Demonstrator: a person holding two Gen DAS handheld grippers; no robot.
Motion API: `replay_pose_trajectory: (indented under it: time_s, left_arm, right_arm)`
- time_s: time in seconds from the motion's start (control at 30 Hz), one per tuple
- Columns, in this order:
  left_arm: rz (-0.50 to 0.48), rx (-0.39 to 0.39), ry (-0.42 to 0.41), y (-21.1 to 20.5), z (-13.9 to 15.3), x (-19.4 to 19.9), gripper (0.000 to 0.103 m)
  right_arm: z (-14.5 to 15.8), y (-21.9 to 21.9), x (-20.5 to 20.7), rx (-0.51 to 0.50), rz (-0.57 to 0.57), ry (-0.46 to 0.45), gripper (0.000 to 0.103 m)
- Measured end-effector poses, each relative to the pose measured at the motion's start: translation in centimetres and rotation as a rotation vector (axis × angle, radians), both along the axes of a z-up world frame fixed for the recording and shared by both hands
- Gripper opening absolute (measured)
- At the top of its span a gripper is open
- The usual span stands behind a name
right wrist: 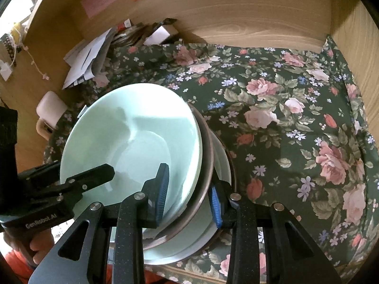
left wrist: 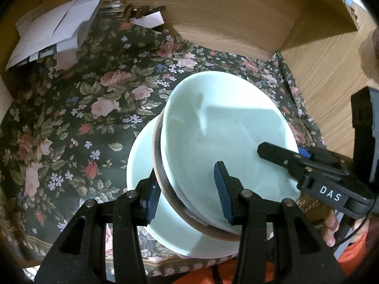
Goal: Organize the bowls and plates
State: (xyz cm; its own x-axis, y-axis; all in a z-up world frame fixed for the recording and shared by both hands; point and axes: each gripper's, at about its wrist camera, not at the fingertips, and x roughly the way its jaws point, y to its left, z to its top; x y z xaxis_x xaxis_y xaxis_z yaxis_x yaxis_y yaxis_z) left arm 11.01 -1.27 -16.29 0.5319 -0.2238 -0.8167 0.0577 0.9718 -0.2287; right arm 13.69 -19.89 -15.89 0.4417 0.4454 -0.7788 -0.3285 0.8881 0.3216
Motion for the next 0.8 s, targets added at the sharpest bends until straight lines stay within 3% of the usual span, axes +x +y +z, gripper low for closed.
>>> replay_pose_trajectory:
  time_s: [0.17,0.3,0.37,0.5,0.6,0.67,0.8]
  left_arm:
    - [0.012,0.025,-0.03,0.3,0.3,0.0,0.044]
    - [0.03,0.024,-0.054,1.0,1.1,-0.1,0.045]
    - [0.049,0.042,-0.097,1.3,2.0,-0.6,0.046]
    - [0.067,0.058,-0.199,1.5,4.6,-2.1,0.055]
    - [0.075,0.083,-0.319,1.3,7.1,-4.1,0.061]
    - [0.083,0.106,-0.403,1.1,8.7,-5.4,0.072]
    - [0.095,0.116,-0.515,0.8,10.9,-7.4,0.082]
  right_arm:
    - [1.1,-0.3,-0.7,-0.02,-0.011,-0.083,0.031]
    - [2.8,-0.9,-1.5,-0.021,-0.028,-0.156,0.045]
    - [3.8,-1.0,-1.9,-0.024,-0.029,-0.195,0.047]
    - [6.2,-0.9,-3.5,-0.017,-0.018,-0.282,0.052]
    - [8.2,-1.0,-5.0,-0.005,-0.017,-0.359,0.056]
    - [9.2,-1.1,-5.8,0.012,-0.012,-0.396,0.056]
    - [11.1,-1.5,-7.5,0.061,-0.003,-0.472,0.063]
